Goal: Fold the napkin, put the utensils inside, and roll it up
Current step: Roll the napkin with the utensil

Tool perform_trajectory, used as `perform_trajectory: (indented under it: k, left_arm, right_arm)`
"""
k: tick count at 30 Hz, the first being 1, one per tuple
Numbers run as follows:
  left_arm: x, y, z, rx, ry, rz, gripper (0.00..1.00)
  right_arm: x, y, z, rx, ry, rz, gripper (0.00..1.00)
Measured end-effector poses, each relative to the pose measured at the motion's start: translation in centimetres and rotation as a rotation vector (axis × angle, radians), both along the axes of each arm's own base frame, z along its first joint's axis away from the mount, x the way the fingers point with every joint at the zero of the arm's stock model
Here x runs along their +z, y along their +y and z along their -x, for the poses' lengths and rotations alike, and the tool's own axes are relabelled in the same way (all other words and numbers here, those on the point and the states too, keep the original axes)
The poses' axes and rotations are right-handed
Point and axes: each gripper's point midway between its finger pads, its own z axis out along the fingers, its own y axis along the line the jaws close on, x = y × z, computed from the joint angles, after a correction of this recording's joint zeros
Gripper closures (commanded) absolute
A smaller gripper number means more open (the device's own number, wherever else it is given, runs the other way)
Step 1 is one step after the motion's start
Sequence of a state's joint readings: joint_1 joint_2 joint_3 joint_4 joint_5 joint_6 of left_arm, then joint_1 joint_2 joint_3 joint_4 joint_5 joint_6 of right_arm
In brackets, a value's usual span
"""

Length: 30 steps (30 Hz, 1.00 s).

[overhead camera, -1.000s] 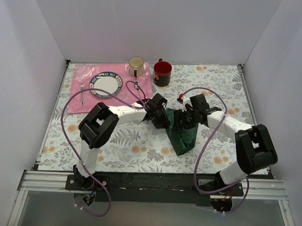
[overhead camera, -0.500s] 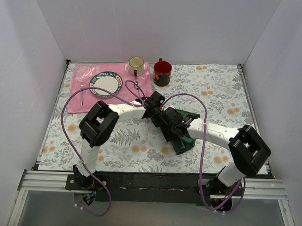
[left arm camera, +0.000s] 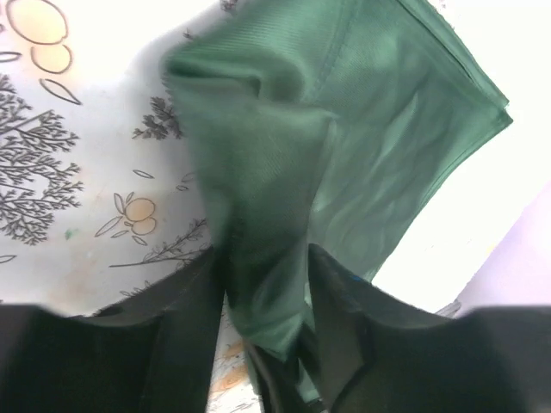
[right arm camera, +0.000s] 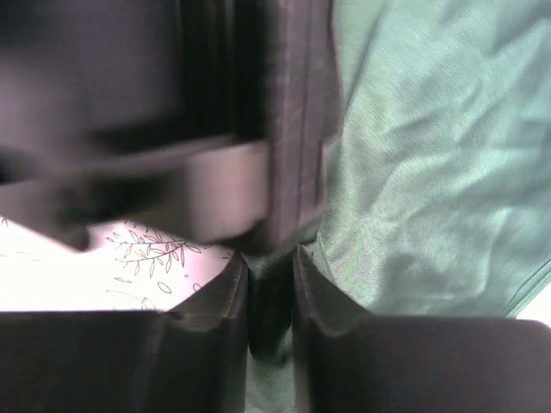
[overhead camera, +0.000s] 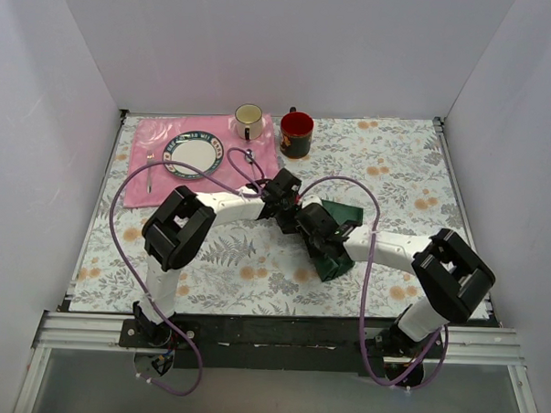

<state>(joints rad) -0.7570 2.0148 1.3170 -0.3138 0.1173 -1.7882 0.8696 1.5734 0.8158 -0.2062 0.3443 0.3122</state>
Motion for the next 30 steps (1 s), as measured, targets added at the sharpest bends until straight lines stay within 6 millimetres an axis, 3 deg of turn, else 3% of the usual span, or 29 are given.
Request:
perform_trajectory:
  k: [2, 4, 9, 13, 24, 30]
  left_arm:
    - [0.3, 0.1, 0.1, -0.005, -0.017, 0.010, 0.35]
    - [0.9, 0.8, 0.1, -0.002, -0.047, 0.006, 0.31]
    - [1.5, 3.4, -0.3, 0.017, -0.123, -0.048, 0.26]
    - [1.7, 5.4, 0.5, 0.004, -0.113, -0.084, 0.24]
    - [1.4, 4.8, 1.7, -0.018, -0.069, -0.030, 0.22]
    - [1.3, 3.3, 1.0, -0.007, -0.044, 0.021, 0.28]
  right_arm:
    - [0.1, -0.2, -0.2, -0.002, 0.003, -0.048, 0.98]
    - [0.1, -0.2, -0.5, 0.014, 0.009, -0.097, 0.99]
    - [0.3, 2.1, -0.3, 0.132, 0.077, -0.320, 0.99]
    - [0.5, 1.2, -1.4, 0.124, 0.173, -0.498, 0.99]
    - [0.5, 1.2, -1.7, 0.185, 0.395, -0.780, 0.99]
    - [0.5, 1.0, -1.3, 0.180, 0.461, -0.871, 0.99]
